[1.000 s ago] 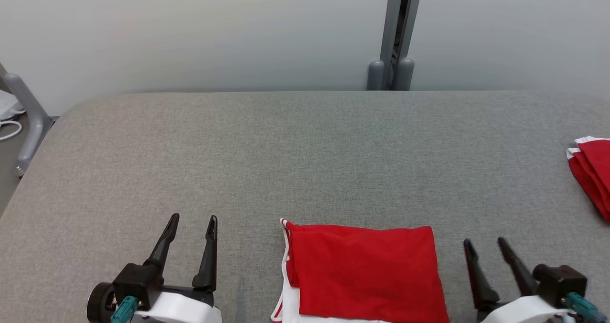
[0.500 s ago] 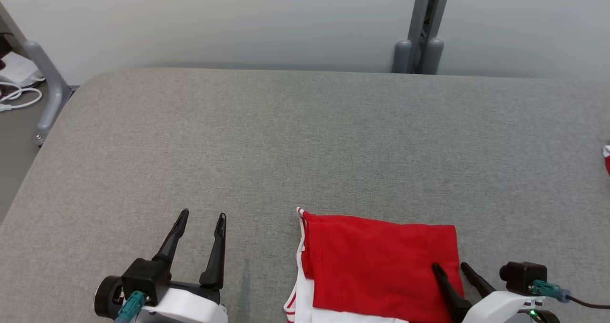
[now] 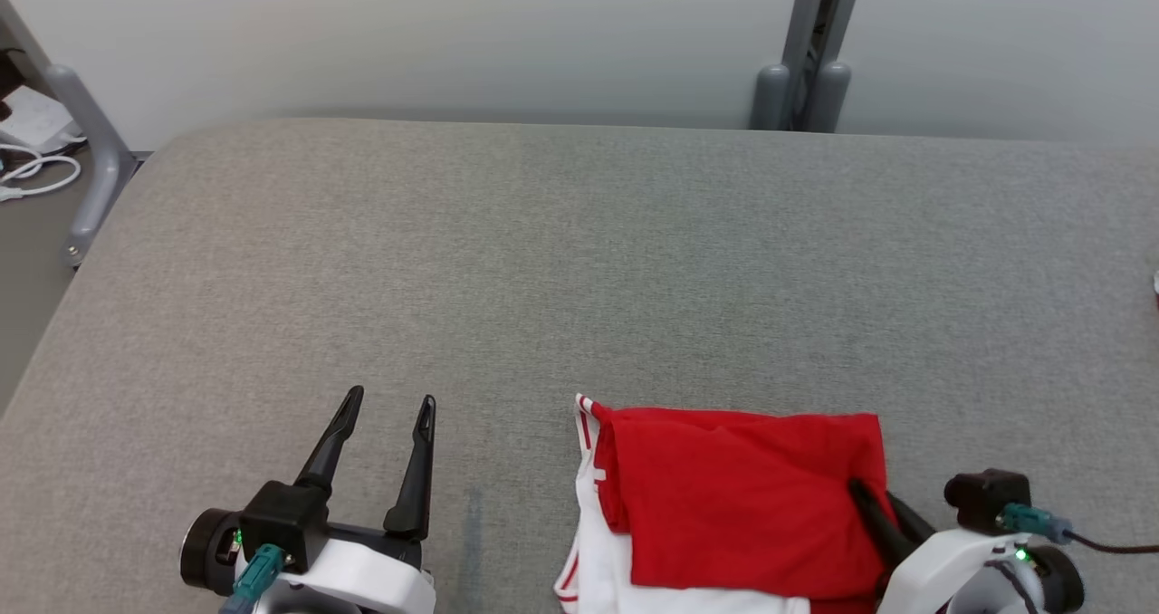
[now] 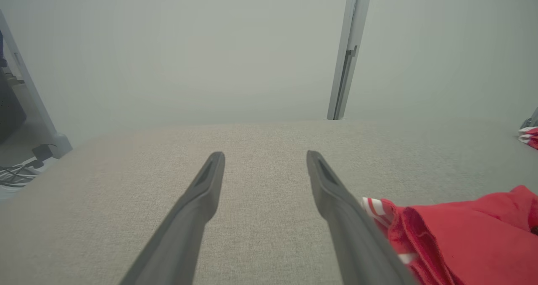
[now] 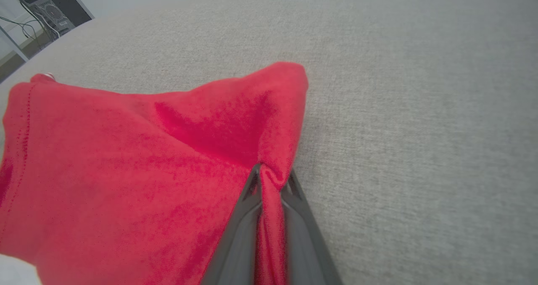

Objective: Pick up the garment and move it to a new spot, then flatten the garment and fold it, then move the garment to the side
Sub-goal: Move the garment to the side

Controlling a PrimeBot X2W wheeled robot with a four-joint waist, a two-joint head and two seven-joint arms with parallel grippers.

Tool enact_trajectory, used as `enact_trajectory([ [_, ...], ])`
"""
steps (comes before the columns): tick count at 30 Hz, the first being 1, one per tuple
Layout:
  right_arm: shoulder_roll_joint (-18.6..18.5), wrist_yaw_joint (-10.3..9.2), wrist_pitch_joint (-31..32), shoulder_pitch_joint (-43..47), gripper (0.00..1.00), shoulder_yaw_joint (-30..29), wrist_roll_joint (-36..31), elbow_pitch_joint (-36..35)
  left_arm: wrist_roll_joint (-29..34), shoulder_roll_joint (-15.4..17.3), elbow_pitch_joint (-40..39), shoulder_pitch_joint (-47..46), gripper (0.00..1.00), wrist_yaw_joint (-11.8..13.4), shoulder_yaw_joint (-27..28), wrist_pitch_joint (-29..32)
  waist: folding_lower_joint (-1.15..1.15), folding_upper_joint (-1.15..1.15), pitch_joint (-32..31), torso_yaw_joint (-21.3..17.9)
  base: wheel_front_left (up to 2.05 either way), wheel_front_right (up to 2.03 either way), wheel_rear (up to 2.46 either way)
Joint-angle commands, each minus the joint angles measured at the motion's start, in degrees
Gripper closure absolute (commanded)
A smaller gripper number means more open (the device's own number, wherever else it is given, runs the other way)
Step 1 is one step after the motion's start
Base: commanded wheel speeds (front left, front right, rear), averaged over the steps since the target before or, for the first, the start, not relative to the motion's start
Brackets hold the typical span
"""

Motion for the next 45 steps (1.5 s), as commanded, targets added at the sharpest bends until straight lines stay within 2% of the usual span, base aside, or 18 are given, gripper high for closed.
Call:
enact_trajectory([
  [1, -1.20, -0.09, -0.60, -0.95, 1.00, -0.02, -0.68, 0.34, 0.41, 0.18, -0.31, -0.67, 0.00, 0.13, -0.04, -0.24, 0.00, 0.00, 0.11, -0.57, 0.00, 0.00, 0.00],
  [10, -10.42, -0.08, 0.22, -8.07, 1.00, 0.88, -7.49, -4.18, 0.48, 0.17, -2.34, -3.03, 0.00, -0.21, -1.64, -0.24, 0.00, 0.00, 4.77, -7.56, 0.00, 0.00, 0.00],
  [11, -12.59, -0.08, 0.90, -10.06, 1.00, 0.65, -8.65, -6.28, 0.95, 0.17, -2.86, -4.31, 0.00, -0.52, -1.91, -0.24, 0.00, 0.00, 6.91, -9.46, 0.00, 0.00, 0.00],
  [17, -18.92, -0.09, 3.31, -15.64, 1.00, -0.89, -9.88, -13.30, 2.72, 0.65, -3.26, -9.35, 0.00, -2.22, -2.82, -0.17, 0.00, 0.00, 13.22, -14.78, 0.00, 0.00, 0.00],
  [24, -25.48, -0.08, 6.20, -21.85, 1.00, -5.29, -10.10, -16.02, 4.37, 1.67, -4.50, -16.17, 0.00, -3.60, -4.48, -0.17, 0.00, 0.00, 20.01, -19.48, 0.00, 0.00, 0.00],
  [28, -28.04, -0.08, 6.74, -24.80, 1.00, -8.00, -10.49, -15.78, 4.72, 2.49, -5.53, -19.16, 0.00, -4.04, -6.43, -0.17, 0.00, 0.00, 23.47, -21.22, 0.00, 0.00, 0.00],
  [33, -28.90, -0.08, 7.64, -29.80, 1.00, -10.38, -11.30, -13.71, 5.12, 4.39, -5.74, -21.53, 0.00, -4.38, -7.79, -0.17, 0.00, 0.00, 26.72, -23.00, 0.00, 0.00, 0.00],
  [39, -29.42, -0.08, 7.70, -35.57, 1.00, -12.50, -14.01, -9.07, 6.03, 6.41, -6.89, -22.37, 0.00, -4.42, -9.52, -0.16, 0.00, 0.00, 29.14, -23.35, 0.00, 0.00, 0.00],
  [45, -30.02, -0.08, 7.40, -38.91, 1.00, -13.70, -18.43, -4.22, 5.66, 7.00, -6.73, -22.34, 0.00, -4.48, -10.16, -0.09, 0.00, 0.00, 30.50, -22.54, 0.00, 0.00, 0.00],
])
